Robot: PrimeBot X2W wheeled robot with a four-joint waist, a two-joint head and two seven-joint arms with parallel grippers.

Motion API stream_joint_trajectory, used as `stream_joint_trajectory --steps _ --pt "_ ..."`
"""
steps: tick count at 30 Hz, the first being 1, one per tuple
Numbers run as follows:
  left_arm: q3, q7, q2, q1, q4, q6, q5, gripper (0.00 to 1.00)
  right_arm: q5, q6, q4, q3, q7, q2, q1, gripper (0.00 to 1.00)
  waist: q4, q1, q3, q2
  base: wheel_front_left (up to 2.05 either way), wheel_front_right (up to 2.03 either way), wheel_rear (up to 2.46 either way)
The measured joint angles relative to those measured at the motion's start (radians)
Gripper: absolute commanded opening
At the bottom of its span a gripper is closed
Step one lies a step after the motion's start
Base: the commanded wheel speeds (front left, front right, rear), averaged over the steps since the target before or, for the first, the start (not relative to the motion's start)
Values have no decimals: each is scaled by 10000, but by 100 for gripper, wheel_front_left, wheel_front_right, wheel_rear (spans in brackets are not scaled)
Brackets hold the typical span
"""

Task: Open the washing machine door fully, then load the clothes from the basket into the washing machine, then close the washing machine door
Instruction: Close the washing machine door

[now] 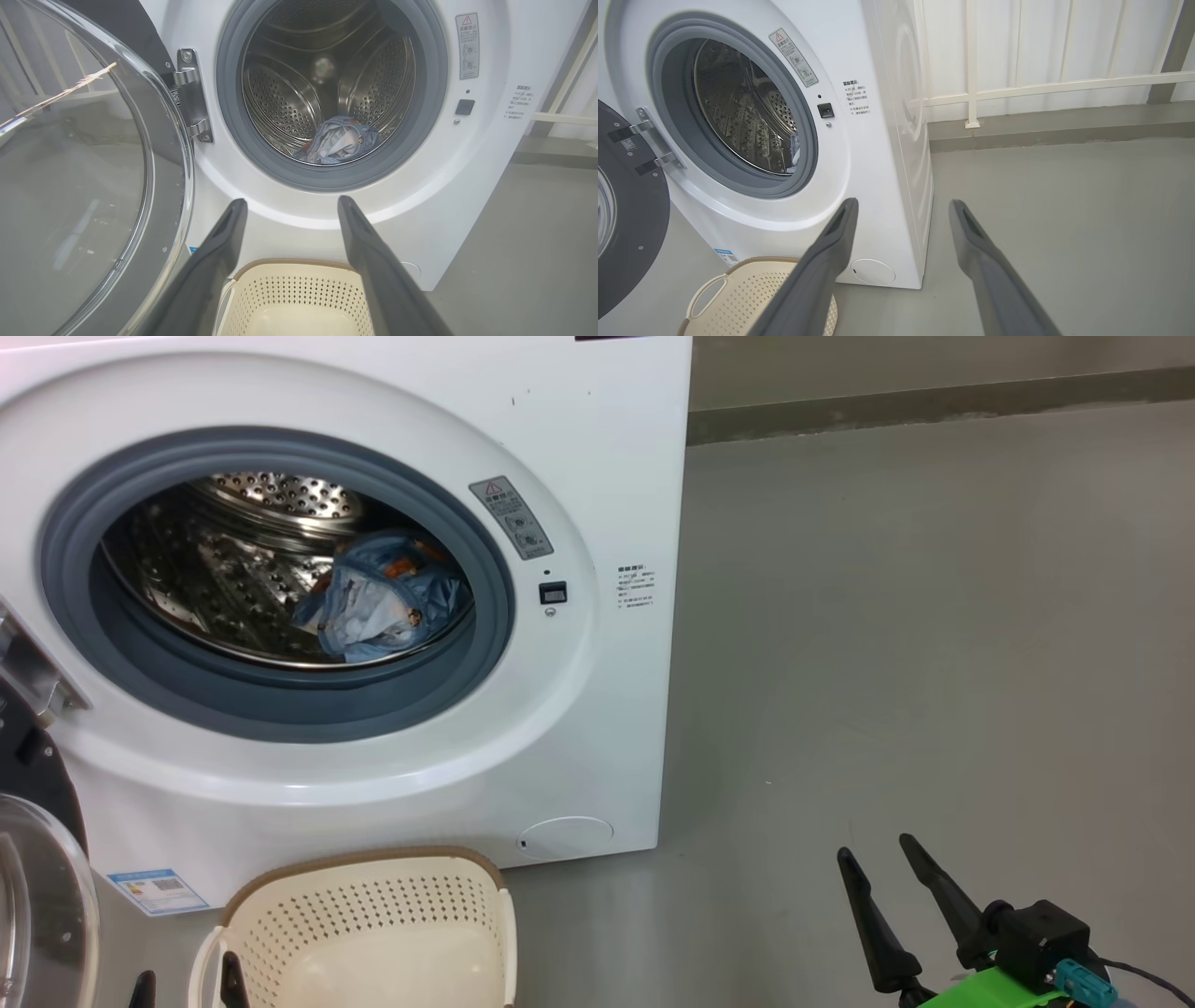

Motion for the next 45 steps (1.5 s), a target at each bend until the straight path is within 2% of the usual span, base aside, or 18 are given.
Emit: stream_joint_trajectory --steps 25,45 --pt "0 0 0 -4 81 -6 10 100 -67 0 -2 -332 0 113 1 100 2 0 41 0 -9 9 0" --pt "25 0 0 -42 224 -88 86 100 -65 0 8 -366 0 188 4 100 66 0 61 0 -160 160 0"
